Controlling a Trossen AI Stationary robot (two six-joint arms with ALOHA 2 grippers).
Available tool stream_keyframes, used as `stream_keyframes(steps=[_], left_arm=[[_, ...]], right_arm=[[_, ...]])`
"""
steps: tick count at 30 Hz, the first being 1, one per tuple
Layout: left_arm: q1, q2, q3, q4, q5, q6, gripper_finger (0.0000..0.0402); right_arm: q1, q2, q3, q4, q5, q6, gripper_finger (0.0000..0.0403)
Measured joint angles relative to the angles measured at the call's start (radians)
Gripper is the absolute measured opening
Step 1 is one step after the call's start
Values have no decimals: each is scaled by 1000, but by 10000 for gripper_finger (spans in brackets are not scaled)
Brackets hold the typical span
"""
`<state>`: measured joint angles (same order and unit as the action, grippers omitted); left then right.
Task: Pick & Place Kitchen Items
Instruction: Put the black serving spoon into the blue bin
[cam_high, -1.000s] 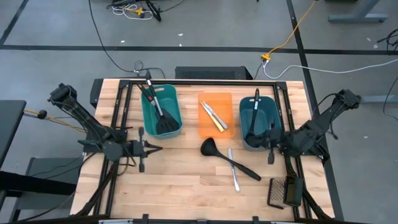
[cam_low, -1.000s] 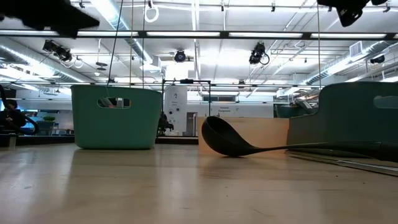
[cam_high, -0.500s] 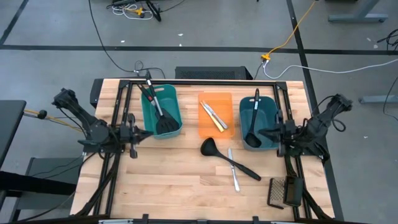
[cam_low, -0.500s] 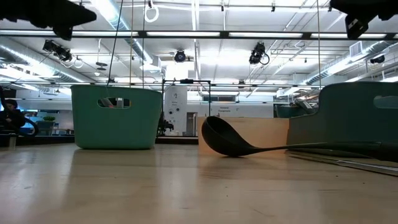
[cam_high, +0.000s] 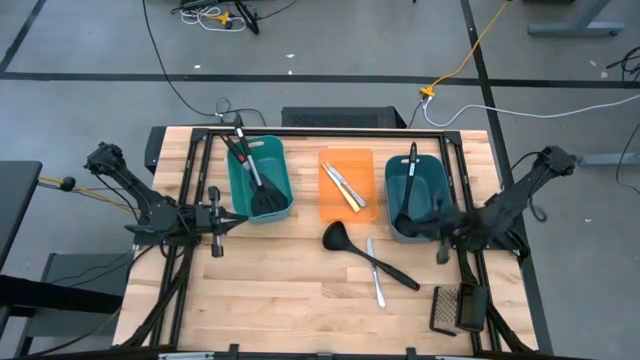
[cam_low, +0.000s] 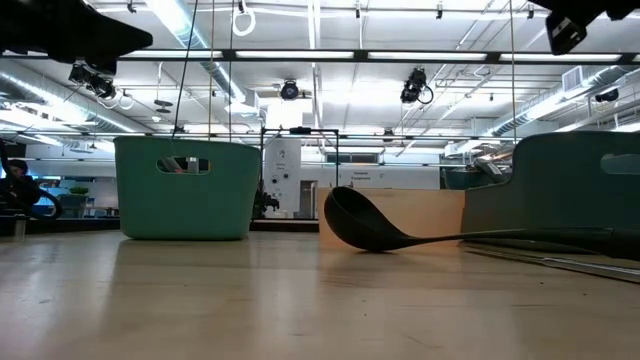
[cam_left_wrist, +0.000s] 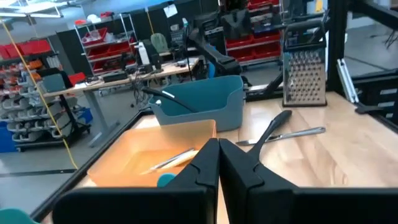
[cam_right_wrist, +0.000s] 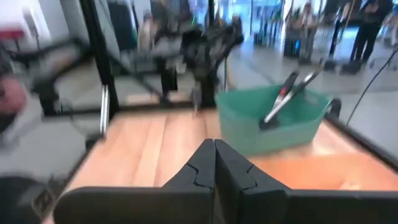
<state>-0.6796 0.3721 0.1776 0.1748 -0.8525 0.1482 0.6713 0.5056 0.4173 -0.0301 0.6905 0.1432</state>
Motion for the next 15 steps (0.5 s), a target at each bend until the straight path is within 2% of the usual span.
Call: stream_keyframes(steps=[5, 9, 13, 15], left_arm=[[0, 0, 0, -1, 1, -32, 11], [0, 0, 0, 0, 14, -46, 9], [0, 0, 0, 0, 37, -64, 11], [0, 0, 0, -1, 38, -66, 12]], right_arm=[[0, 323, 228, -189, -47, 139, 4], [-12, 585, 448, -470, -123, 311, 5], [-57, 806, 646, -722, -155, 464, 28], [-92, 894, 718, -827, -211, 535, 48]])
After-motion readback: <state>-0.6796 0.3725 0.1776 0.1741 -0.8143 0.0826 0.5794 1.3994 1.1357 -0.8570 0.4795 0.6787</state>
